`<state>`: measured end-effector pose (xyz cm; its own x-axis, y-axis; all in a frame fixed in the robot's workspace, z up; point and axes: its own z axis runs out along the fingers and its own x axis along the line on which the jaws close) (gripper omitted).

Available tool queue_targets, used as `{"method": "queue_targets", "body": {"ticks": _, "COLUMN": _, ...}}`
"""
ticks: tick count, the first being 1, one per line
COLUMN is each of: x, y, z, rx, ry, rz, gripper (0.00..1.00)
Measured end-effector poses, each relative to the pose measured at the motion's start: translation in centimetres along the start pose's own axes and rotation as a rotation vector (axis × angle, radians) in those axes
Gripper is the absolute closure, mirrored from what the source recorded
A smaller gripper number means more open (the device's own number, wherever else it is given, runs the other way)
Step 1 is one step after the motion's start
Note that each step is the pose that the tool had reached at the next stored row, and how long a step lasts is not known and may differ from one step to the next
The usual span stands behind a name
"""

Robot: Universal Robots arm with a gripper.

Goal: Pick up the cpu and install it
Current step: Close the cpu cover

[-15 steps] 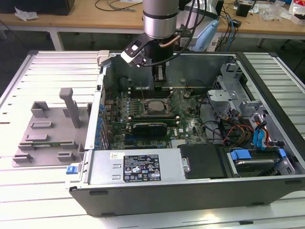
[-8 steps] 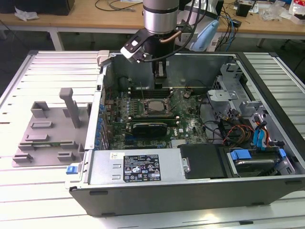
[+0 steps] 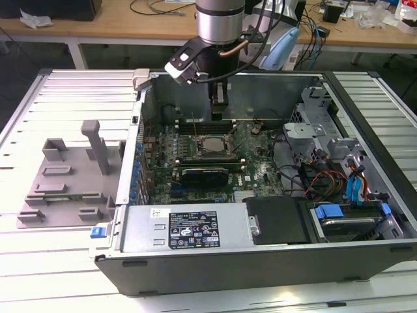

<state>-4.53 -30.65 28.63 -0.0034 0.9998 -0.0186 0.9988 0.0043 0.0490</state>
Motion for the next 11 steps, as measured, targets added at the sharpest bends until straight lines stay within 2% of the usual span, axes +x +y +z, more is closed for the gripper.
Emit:
{"method": "queue_targets", "body": {"ticks": 6, "x": 0.00, "y": 0.53, "z": 0.03, "rx": 0.0000, "ry": -0.0001, "rz": 0.000, "gripper": 0.89}}
{"method": "queue_targets", "body": {"ticks": 11, "x": 0.00, "y": 1.63, "z": 0.08, "rx": 0.0000, "ry": 0.0000, "rz": 0.000, "gripper": 0.89}}
